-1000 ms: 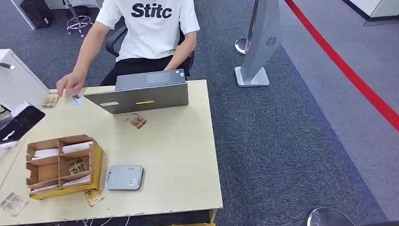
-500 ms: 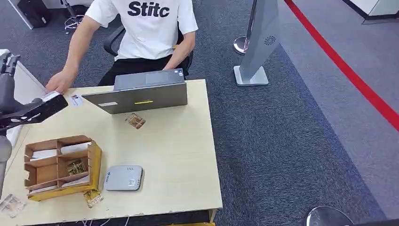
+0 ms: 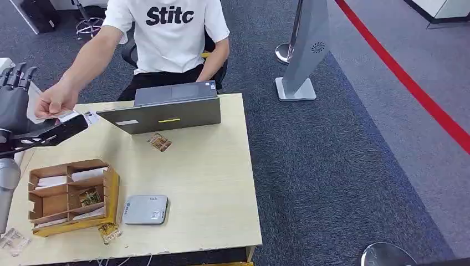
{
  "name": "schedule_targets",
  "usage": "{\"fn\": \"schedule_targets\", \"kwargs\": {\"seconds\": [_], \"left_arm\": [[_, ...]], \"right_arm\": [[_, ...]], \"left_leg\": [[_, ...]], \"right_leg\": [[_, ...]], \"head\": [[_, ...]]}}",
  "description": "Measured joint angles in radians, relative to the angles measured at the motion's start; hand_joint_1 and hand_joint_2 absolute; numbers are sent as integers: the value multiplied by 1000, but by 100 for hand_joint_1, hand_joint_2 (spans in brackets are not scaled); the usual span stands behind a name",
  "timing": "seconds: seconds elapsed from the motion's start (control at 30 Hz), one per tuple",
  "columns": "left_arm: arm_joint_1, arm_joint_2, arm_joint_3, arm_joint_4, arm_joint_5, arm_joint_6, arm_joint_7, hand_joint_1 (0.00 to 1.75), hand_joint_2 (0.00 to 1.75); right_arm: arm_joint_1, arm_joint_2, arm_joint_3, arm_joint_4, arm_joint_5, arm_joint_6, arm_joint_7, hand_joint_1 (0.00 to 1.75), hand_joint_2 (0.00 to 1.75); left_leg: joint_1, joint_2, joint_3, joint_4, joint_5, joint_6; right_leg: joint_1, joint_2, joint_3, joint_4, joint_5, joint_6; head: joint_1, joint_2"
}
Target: Pass the card to the sensor for recognition and then transmit it.
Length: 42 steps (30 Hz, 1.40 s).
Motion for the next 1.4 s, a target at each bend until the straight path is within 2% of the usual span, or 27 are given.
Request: {"fn": "schedule_targets", "kwargs": {"seconds": [0.07, 0.83, 0.87, 0.9, 1.4], "left_arm": [[0, 0, -2, 0, 0, -3, 0, 175, 175], [4, 0, -5, -13, 21, -11, 5, 175, 175], [6, 0, -5, -16, 21, -11, 5, 37, 175], [9, 1, -6, -20, 22, -11, 5, 0, 175], [20, 6, -5, -42, 24, -8, 5, 0, 175]], "right_arm": [[0, 0, 0, 0, 0, 0, -4, 0, 175], [1, 0, 3, 0, -1, -2, 4, 0, 175], [1, 0, 4, 0, -1, -2, 4, 0, 175], [1, 0, 6, 0, -1, -2, 3, 0, 175], [1, 0, 9, 0, -2, -6, 3, 0, 175]], "left_leg": [[0, 0, 0, 0, 0, 0], [0, 0, 0, 0, 0, 0], [0, 0, 0, 0, 0, 0], [0, 0, 0, 0, 0, 0], [0, 0, 0, 0, 0, 0]], "right_leg": [[0, 0, 0, 0, 0, 0], [0, 0, 0, 0, 0, 0], [0, 0, 0, 0, 0, 0], [0, 0, 0, 0, 0, 0], [0, 0, 0, 0, 0, 0]], "head": [[0, 0], [0, 0], [0, 0], [0, 0], [0, 0]]}}
